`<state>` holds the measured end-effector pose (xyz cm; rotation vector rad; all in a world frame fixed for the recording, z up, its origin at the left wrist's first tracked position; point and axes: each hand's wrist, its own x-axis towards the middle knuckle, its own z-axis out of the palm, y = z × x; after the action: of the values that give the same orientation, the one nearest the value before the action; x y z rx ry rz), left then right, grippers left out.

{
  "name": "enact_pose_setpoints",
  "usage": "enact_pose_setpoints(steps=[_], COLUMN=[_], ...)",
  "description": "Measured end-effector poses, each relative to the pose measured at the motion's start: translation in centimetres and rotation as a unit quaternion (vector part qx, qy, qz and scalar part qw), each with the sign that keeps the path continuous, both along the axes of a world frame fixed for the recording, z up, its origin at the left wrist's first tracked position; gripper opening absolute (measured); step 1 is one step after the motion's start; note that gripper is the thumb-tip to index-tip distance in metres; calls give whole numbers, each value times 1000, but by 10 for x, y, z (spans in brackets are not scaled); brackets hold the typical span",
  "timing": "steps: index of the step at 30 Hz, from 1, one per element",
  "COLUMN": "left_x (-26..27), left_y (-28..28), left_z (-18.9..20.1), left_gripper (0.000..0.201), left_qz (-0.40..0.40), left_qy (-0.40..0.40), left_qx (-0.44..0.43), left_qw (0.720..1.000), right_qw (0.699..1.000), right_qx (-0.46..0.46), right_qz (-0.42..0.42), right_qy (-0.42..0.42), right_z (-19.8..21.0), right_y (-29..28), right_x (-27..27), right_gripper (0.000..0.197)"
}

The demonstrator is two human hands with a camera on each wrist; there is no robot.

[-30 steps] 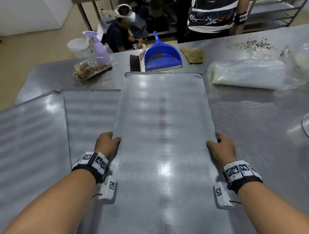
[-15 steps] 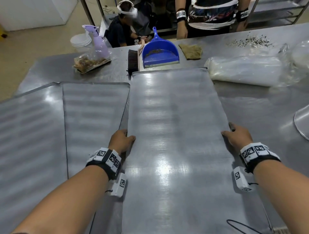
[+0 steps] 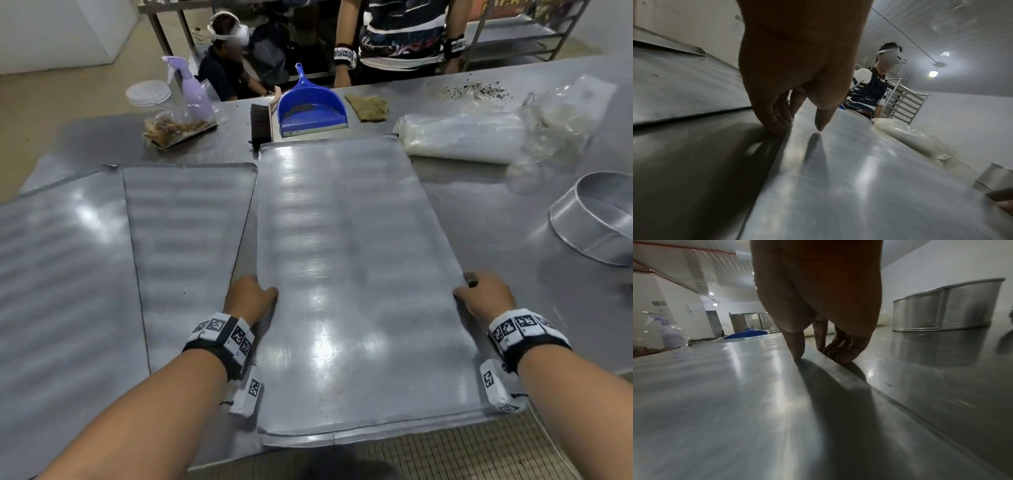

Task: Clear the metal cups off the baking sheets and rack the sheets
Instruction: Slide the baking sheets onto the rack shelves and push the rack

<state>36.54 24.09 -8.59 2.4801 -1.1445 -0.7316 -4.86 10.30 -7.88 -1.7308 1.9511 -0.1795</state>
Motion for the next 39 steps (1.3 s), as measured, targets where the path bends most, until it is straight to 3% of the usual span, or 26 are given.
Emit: enact_pose_setpoints(steps=[5, 9, 11, 14, 16, 20, 24, 28, 35, 39], left_x=[-8, -34, -56, -92, -114, -149, -162, -176, -214, -230], left_y=[26, 65, 88, 122, 143, 175, 188, 194, 224, 243], left_z=[7, 13, 15, 11, 6, -6, -15, -16, -15, -4], left_gripper=[49, 68, 65, 60, 59, 49, 30, 22, 21, 32], left_qz=[-39, -126, -186, -304, -328, -315, -241, -184, -119, -102], left_qy=[24, -43, -25, 9, 17, -14, -15, -18, 7, 45], left_qx=[16, 14, -14, 16, 19, -23, -70, -75, -76, -44], left_qw=[999, 991, 982, 953, 944, 949, 968, 980, 990, 993], right_qw=[999, 996, 991, 979, 973, 965, 955, 949, 937, 932], right_qx=[35, -4, -17, -1, -1, -13, -39, -62, -48, -10], right_qz=[25, 86, 132, 201, 230, 261, 292, 306, 339, 356], right_qy=[-4, -19, -23, -17, -19, -38, -41, -48, -66, -71], right_z=[11, 5, 0, -6, -7, -13, -15, -20, -25, -17], right_y=[38, 82, 114, 159, 183, 207, 212, 210, 223, 233], right_x=[-7, 0, 4, 4, 0, -18, -28, -33, -62, -85], right_gripper=[34, 53, 48, 52, 54, 58, 35, 27, 23, 30])
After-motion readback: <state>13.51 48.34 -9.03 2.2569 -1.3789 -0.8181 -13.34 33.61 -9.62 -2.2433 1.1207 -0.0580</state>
